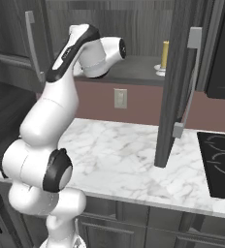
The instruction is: Get the candle and the liquor from the cabinet and move them to the dining counter.
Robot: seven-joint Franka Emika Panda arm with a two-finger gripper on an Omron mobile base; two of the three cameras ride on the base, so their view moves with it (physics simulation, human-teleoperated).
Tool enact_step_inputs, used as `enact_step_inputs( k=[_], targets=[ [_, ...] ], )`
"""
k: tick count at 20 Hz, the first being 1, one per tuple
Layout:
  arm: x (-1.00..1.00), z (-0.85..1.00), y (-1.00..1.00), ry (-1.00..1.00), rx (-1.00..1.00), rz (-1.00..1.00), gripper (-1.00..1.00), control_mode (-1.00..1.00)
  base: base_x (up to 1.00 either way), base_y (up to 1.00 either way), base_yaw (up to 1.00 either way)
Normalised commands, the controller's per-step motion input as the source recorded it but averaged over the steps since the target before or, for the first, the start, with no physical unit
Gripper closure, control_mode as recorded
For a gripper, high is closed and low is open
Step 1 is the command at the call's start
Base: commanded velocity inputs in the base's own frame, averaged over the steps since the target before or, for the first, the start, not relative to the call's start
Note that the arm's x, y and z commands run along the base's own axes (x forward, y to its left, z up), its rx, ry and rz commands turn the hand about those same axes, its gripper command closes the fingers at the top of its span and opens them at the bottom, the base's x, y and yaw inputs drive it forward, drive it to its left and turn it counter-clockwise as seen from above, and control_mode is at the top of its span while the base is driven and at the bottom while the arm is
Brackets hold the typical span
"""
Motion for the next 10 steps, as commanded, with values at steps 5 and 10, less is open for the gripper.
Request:
enact_step_inputs(
  k=[5,10],
  targets=[
    [-0.01,0.00,0.38,0.00,0.00,0.33,-1.00,-1.00,0.00,0.00,0.00],
    [-0.27,0.00,0.37,-0.01,0.00,0.34,-1.00,-1.00,0.00,0.00,0.00]
  ],
)
